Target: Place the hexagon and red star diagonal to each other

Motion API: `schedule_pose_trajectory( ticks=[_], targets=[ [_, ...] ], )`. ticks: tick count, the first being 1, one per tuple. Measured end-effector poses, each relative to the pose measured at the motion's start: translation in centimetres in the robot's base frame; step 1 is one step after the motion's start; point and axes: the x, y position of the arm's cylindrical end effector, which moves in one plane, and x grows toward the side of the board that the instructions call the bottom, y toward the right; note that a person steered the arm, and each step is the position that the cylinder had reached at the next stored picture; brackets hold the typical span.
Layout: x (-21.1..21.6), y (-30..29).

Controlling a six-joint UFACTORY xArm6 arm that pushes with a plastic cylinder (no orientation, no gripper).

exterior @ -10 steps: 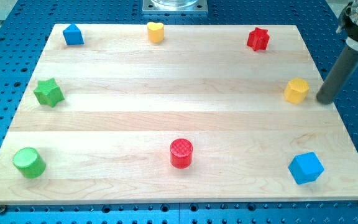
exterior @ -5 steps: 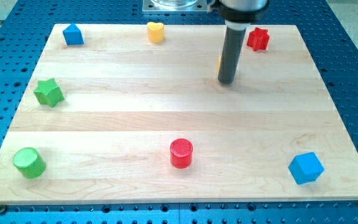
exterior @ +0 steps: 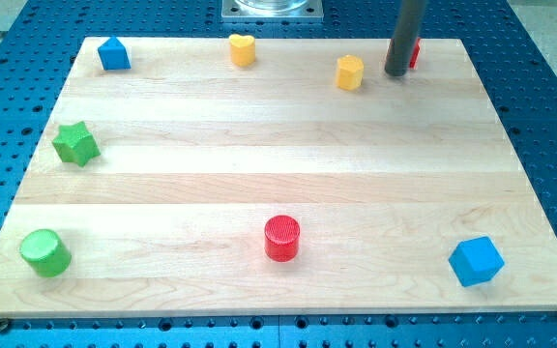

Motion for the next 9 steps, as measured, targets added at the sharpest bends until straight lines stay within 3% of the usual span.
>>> schedule_pose_trajectory(
  ticks=[2, 3, 4, 5, 8, 9],
  targets=[
    [-1.7, 1.0],
    [0.1, 1.5],
    [5.7, -4.8],
    [4.2, -11.1],
    [2.5, -3.9],
    [2.6, -6.3]
  ],
)
